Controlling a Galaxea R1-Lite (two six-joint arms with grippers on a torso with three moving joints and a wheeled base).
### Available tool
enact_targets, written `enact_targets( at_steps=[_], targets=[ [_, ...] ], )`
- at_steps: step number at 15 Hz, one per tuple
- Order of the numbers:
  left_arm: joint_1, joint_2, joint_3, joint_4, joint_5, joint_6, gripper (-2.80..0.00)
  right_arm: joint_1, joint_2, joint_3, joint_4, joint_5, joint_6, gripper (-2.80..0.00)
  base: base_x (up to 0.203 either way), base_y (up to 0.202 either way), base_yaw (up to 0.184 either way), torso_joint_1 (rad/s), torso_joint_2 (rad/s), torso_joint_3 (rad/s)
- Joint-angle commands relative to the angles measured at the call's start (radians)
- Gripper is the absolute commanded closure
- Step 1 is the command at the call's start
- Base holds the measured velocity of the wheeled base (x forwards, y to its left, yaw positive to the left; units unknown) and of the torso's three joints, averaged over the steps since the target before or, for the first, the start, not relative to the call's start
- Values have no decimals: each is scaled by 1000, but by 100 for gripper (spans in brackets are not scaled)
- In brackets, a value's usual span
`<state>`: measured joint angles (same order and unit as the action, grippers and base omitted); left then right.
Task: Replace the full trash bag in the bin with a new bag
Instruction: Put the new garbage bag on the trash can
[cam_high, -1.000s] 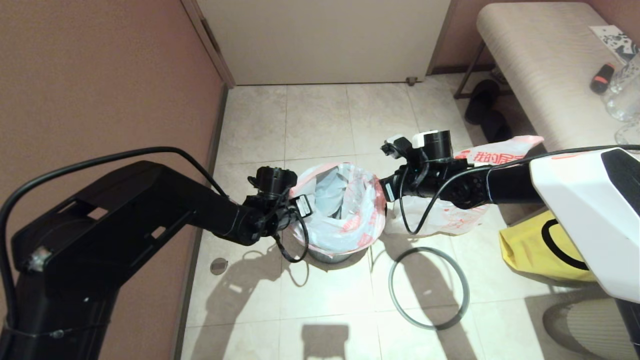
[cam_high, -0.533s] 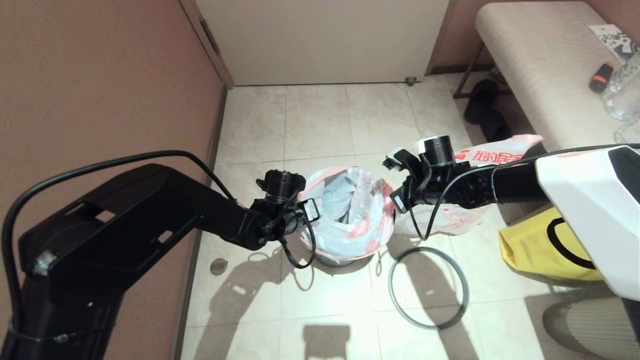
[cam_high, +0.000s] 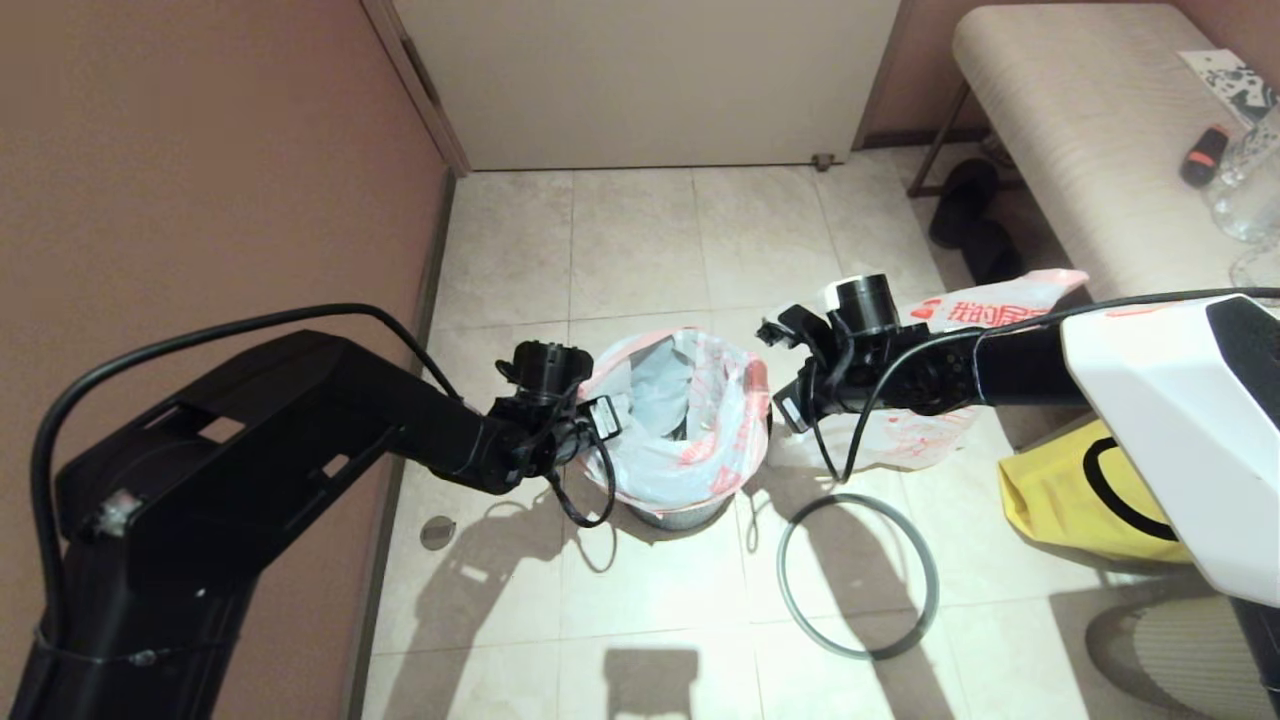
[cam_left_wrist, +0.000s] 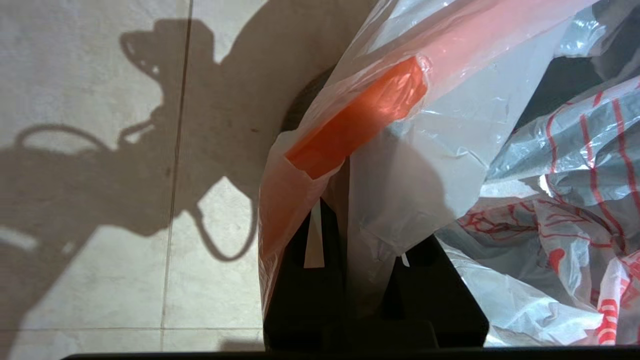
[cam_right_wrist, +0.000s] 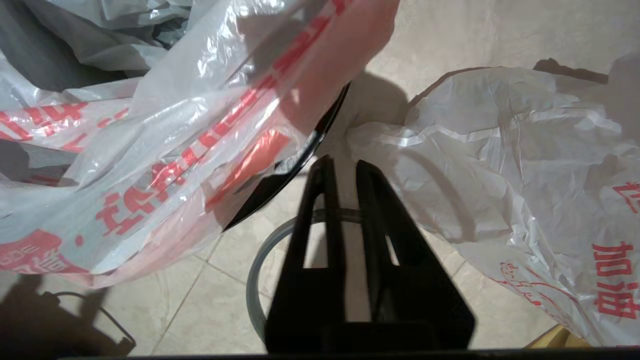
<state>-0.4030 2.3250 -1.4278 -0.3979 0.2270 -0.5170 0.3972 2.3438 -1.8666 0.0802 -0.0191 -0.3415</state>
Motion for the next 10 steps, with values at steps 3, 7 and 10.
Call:
enact_targets(
  at_steps=[3,7,10],
  targets=[
    [6,8,-3,-3,2,-3,0,10,5,-2,0,1,6,-280,0,0,0,0,0,0],
    [6,10,-3,-4,2,-3,0,24,13,-11,1,1,31,-280,0,0,0,0,0,0],
    [6,13,-3,-4,2,-1,0,47,26,-25,1,1,76,-280,0,0,0,0,0,0]
  ],
)
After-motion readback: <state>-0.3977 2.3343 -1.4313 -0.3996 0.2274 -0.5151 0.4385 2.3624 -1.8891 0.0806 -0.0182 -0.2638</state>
